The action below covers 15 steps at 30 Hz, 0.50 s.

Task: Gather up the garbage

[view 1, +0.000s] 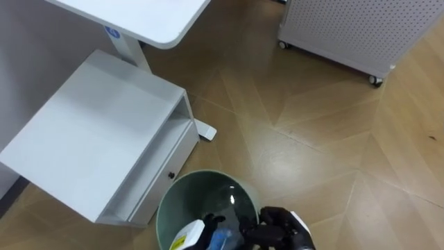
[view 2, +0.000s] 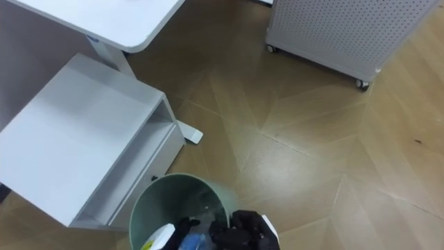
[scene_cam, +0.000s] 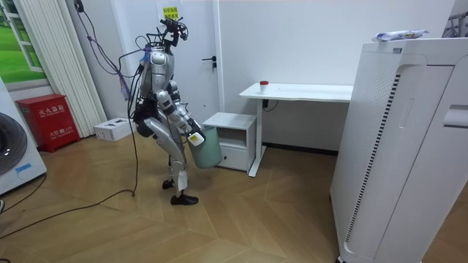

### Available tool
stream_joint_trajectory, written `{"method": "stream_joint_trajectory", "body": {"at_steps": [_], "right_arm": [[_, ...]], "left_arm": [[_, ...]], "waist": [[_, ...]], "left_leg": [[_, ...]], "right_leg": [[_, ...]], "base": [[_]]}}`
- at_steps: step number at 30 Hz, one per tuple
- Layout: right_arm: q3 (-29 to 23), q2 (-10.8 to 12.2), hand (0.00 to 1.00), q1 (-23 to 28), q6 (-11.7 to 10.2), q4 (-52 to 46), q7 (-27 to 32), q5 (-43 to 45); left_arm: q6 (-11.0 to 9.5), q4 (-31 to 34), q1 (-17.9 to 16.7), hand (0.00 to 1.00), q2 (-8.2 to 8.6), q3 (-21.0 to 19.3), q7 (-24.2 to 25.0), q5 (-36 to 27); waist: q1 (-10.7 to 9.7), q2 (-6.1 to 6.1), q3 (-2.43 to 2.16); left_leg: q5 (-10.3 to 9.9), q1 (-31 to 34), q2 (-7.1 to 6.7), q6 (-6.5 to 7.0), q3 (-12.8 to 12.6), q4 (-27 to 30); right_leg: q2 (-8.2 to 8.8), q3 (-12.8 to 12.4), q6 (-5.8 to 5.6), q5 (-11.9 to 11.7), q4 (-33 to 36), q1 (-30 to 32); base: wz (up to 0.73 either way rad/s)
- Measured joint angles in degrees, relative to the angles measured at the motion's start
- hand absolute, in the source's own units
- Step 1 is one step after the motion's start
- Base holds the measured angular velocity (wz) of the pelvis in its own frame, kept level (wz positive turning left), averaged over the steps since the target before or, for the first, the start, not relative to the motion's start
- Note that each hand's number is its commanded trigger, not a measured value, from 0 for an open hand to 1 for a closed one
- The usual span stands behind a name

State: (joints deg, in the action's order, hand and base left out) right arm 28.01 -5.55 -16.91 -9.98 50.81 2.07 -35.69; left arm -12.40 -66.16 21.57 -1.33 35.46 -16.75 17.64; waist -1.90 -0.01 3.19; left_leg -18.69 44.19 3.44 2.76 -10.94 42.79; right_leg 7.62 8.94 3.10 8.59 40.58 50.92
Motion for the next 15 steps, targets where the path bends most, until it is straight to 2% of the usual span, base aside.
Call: {"method": "stream_joint_trajectory", "body": {"at_steps": [9,15], "right_arm": [[-0.11,-1.84,1.00,0.08,0.02,0.41,1.22,0.11],[-2.55,-1.75,1.00,1.28,-0.09,4.44,1.58,0.16]], "left_arm": [[0.95,-0.28,-0.50,0.00,-0.44,-1.44,2.96,-0.13],[0.43,0.73,-3.28,0.00,-1.39,-3.00,3.97,-0.04]], "waist": [[-0.31,-0.05,0.03],[-2.49,-0.32,0.17]], "left_leg": [[0.11,-5.12,-0.24,0.08,-0.79,-2.05],[0.48,-11.79,-0.23,-0.29,-1.38,-6.27]], "right_leg": [[0.44,0.03,-0.11,0.20,-0.93,-4.49],[-0.43,-0.25,-0.61,-0.08,-4.69,-10.72]], "base": [[-0.02],[-0.08]]}}
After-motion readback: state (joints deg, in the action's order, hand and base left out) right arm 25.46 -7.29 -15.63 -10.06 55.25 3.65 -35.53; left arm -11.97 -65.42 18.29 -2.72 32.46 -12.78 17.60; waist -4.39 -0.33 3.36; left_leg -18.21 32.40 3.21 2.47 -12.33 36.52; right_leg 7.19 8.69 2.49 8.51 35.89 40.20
